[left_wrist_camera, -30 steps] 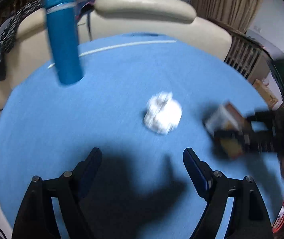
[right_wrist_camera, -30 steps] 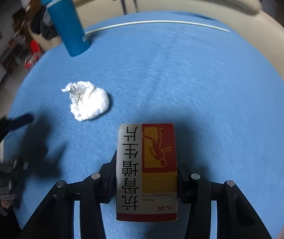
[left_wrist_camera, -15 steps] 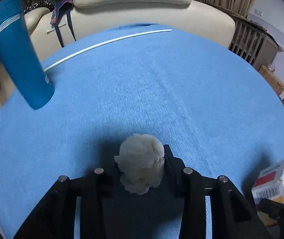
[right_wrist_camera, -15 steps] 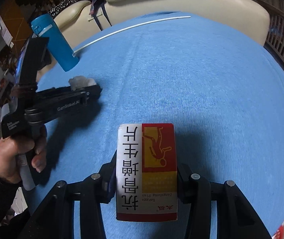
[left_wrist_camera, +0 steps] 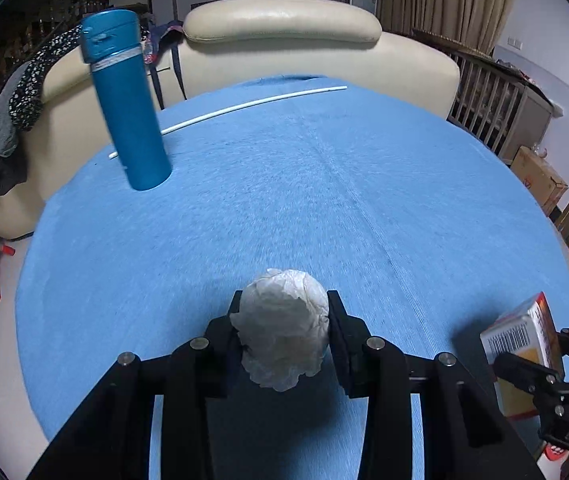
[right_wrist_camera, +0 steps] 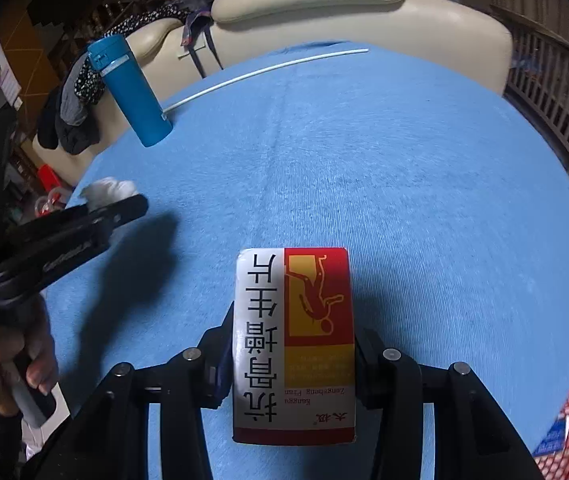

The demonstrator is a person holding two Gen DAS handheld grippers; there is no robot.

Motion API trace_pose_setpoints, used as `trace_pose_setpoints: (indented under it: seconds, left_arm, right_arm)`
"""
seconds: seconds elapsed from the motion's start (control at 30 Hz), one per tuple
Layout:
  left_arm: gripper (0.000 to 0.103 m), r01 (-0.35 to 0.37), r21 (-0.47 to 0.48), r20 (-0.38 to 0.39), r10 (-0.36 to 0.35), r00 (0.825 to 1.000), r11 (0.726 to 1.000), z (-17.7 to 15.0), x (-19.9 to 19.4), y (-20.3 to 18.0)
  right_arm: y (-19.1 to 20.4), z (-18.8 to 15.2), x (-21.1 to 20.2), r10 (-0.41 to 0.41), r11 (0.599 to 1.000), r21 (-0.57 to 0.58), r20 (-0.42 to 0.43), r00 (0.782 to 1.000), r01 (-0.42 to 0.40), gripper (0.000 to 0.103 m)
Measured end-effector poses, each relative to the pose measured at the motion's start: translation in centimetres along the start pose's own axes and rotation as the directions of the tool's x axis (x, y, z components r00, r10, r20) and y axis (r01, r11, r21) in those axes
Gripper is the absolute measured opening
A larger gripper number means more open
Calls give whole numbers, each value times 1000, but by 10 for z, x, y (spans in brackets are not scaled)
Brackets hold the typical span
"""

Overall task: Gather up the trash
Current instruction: 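Grasp the crumpled white tissue with the left gripper while the right gripper holds the box, then carry the tissue and orange-and-white box over to the red basket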

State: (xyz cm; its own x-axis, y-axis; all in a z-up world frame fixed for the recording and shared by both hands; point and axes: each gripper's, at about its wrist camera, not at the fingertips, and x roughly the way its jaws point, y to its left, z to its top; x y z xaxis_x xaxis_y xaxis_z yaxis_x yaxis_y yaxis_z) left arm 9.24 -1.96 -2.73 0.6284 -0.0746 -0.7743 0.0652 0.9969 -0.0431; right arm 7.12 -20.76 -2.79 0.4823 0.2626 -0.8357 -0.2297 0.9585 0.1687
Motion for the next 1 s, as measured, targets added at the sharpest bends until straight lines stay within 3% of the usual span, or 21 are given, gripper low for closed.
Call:
trace_pose_setpoints:
  seconds: [0.5, 1.0]
  left_arm:
    - [39, -8, 4, 68, 8, 998, 1000, -39, -63, 6]
    - [39, -5, 32, 155, 0, 988, 999, -37, -104, -6]
  right_arm:
    - [41, -35, -38, -24, 1000, 12, 81, 996, 23, 49]
    - [49, -37, -100, -56, 998, 26, 221, 974, 52, 49]
